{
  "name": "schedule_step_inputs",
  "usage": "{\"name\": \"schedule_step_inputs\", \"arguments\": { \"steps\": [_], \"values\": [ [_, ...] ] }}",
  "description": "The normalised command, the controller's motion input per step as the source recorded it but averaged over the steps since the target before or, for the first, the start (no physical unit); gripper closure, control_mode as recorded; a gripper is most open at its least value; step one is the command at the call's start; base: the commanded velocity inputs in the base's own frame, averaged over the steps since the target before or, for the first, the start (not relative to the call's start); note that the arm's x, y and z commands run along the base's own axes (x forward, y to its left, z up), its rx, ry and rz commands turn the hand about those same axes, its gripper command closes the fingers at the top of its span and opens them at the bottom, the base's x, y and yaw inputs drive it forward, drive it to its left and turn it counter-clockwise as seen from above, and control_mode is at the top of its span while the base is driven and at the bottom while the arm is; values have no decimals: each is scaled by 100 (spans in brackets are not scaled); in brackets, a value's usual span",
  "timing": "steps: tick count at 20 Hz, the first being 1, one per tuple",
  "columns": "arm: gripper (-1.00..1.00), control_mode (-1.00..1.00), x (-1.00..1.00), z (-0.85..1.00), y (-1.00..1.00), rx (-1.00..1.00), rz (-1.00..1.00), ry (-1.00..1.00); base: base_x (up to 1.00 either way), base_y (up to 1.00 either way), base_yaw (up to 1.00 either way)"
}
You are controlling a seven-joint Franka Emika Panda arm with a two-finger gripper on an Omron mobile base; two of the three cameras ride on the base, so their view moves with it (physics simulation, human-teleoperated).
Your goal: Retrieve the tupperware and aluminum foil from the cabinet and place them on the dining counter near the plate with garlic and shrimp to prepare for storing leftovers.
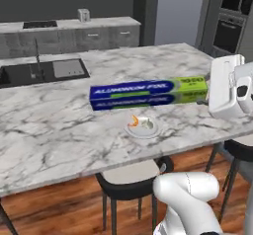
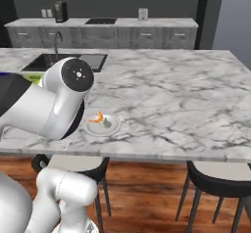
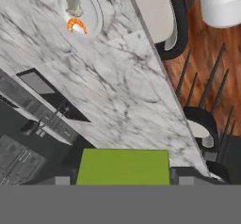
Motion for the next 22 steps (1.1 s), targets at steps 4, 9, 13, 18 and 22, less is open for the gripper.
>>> {"name": "schedule_step_inputs", "arguments": {
  "steps": [4,9,13,18,22],
  "values": [
    [100,100,0,0,0,0,0,0,78,100,-27],
    [100,-100,13,-10,23,-2,-8,0,34,53,-13],
    [100,-100,44,-38,9,-1,-18,0,0,0,0],
    [100,-100,52,-37,-49,7,-17,-1,0,0,0],
    [100,-100,59,-45,-91,12,-19,0,0,0,0]
  ]
}}
